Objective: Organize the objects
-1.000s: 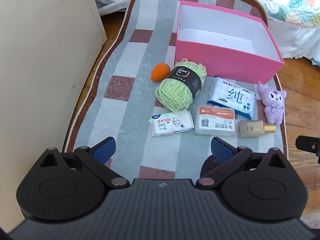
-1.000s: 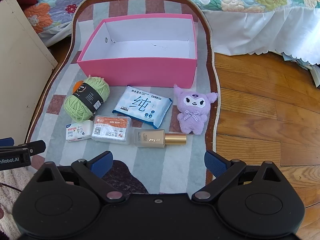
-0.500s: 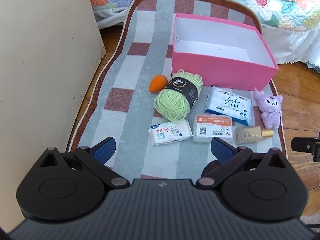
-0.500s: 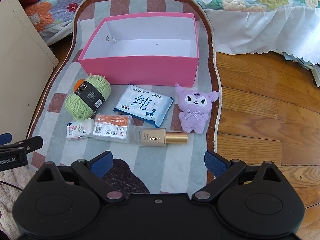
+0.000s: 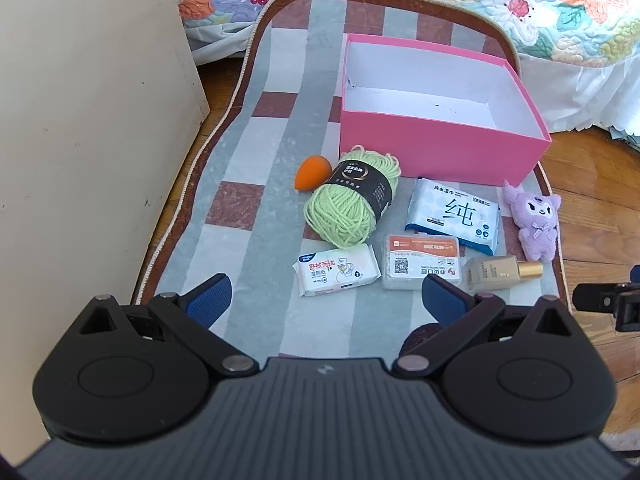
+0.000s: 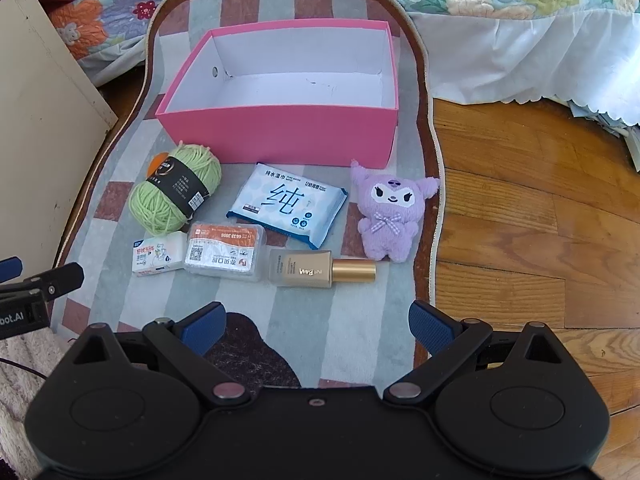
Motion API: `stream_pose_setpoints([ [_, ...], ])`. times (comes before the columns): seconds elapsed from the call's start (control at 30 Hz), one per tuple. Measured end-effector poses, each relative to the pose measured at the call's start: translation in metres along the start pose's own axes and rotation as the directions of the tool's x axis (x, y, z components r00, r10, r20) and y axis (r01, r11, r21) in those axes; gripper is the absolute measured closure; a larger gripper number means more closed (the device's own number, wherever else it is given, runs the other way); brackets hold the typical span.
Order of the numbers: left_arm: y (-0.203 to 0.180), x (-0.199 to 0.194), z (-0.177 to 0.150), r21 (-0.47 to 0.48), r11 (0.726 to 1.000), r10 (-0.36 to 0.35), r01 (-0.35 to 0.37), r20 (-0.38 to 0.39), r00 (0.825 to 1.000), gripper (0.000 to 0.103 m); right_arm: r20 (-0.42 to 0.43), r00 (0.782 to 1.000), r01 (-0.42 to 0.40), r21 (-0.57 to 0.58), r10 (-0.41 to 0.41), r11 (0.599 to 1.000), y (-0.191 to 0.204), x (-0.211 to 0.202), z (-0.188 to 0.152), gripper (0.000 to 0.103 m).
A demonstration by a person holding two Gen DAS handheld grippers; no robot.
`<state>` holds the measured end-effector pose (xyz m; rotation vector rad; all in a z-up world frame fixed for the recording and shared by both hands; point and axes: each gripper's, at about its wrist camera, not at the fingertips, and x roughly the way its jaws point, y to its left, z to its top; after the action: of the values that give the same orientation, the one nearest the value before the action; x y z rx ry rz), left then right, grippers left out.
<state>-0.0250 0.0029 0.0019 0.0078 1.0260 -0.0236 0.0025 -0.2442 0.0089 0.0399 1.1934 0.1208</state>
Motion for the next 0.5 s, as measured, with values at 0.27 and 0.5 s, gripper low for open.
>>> stream_pose_setpoints([
  [0.27, 0.0017, -0.0030, 0.0000, -0.010, 1.000, -0.011, 0.011, -0.002, 1.000, 0.000, -0.002, 1.000, 0.000, -0.002, 0.000, 1.000, -0.0005, -0.0006, -0.0010, 0.003],
  [0.5, 0.0010, -0.0044, -0.0005, -0.018, 1.000, -0.026, 0.026, -0.019, 0.999, 0.000, -0.004, 1.000, 0.001, -0.006, -0.001, 1.000, -0.0002, -0.0008, -0.0005, 0.003],
])
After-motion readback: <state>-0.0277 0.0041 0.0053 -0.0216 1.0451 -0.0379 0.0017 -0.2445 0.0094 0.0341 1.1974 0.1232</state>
